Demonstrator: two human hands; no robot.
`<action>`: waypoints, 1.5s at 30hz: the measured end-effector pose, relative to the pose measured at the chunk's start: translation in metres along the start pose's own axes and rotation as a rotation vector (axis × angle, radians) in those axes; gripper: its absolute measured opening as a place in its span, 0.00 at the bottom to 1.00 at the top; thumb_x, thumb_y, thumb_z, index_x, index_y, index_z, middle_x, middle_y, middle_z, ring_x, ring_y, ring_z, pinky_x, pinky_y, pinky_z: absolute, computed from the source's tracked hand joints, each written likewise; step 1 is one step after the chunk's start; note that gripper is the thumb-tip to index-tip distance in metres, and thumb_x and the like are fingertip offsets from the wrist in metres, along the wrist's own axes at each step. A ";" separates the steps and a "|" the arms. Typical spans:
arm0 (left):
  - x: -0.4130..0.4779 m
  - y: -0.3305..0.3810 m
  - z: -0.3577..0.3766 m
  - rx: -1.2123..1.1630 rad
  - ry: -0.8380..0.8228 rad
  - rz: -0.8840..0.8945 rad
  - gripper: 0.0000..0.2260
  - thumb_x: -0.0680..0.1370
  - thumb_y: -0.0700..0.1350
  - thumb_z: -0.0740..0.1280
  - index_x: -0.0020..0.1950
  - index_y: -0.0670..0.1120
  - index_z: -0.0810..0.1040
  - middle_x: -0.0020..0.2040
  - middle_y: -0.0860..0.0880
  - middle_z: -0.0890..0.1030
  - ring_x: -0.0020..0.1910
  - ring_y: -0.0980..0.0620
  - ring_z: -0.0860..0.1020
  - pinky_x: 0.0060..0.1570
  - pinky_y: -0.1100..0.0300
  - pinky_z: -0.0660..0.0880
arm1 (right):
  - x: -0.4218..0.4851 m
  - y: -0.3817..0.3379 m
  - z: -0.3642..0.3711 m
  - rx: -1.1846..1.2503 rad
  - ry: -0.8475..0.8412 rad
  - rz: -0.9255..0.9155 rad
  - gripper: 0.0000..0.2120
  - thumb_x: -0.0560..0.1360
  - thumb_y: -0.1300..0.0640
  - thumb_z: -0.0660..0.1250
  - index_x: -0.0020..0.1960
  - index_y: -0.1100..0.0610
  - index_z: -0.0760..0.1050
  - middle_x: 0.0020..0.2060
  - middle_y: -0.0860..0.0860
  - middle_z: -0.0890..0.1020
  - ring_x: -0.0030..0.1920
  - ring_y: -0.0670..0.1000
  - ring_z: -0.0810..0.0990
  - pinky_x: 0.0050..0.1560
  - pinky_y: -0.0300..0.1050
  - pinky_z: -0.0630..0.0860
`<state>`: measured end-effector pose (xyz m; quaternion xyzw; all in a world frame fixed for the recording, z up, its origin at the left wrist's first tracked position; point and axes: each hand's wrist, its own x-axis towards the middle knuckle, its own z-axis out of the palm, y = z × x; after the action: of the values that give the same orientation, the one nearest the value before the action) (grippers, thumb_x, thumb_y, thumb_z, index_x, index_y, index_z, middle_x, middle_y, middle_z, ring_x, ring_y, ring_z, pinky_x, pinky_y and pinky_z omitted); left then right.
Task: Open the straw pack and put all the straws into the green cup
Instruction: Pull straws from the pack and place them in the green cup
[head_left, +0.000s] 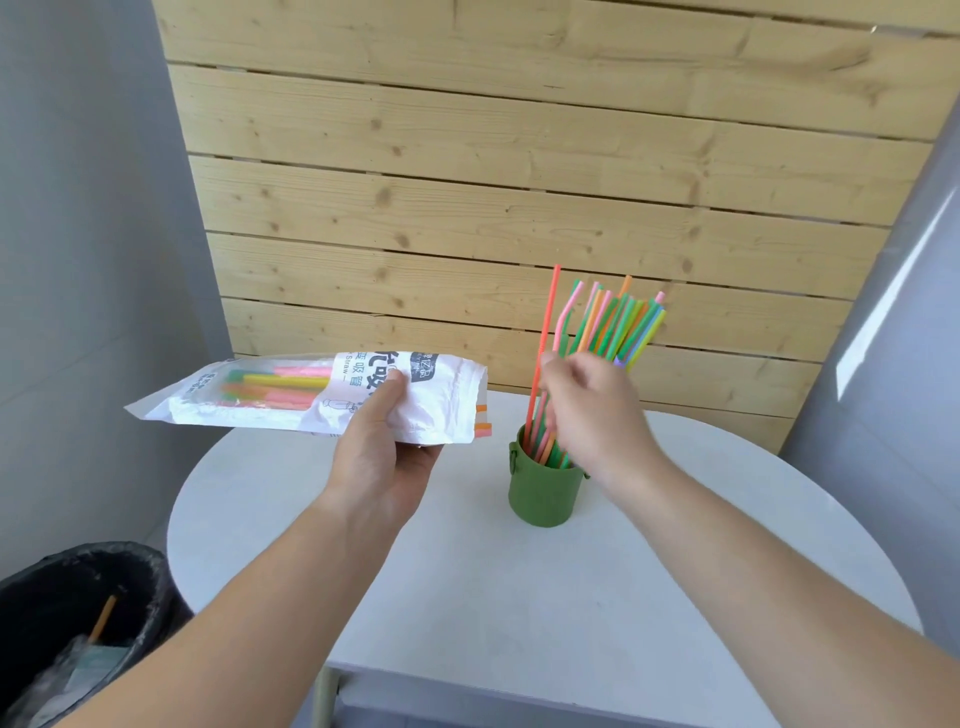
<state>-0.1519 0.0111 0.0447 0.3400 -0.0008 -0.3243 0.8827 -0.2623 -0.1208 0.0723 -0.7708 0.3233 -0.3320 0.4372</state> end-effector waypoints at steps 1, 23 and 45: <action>-0.001 0.000 0.001 0.004 -0.010 0.008 0.04 0.82 0.42 0.69 0.55 0.43 0.81 0.44 0.49 0.88 0.46 0.50 0.87 0.45 0.55 0.85 | -0.006 0.001 0.006 0.093 -0.078 0.103 0.18 0.80 0.46 0.61 0.43 0.61 0.73 0.27 0.50 0.75 0.24 0.50 0.70 0.28 0.41 0.66; -0.010 0.004 0.014 0.376 -0.139 0.316 0.08 0.81 0.41 0.70 0.60 0.44 0.80 0.48 0.48 0.84 0.47 0.51 0.84 0.46 0.54 0.81 | -0.029 0.000 0.037 0.692 -0.201 0.624 0.23 0.81 0.37 0.50 0.41 0.55 0.68 0.22 0.49 0.68 0.20 0.49 0.63 0.23 0.35 0.56; 0.004 -0.010 -0.004 -0.006 0.058 -0.033 0.13 0.82 0.40 0.68 0.66 0.38 0.79 0.64 0.43 0.84 0.61 0.46 0.84 0.56 0.50 0.82 | -0.023 0.010 0.034 0.513 -0.143 0.374 0.19 0.80 0.41 0.59 0.42 0.55 0.74 0.24 0.52 0.70 0.20 0.49 0.64 0.22 0.37 0.59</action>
<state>-0.1539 0.0056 0.0349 0.3466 0.0312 -0.3288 0.8780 -0.2502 -0.0911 0.0442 -0.5839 0.3338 -0.2616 0.6922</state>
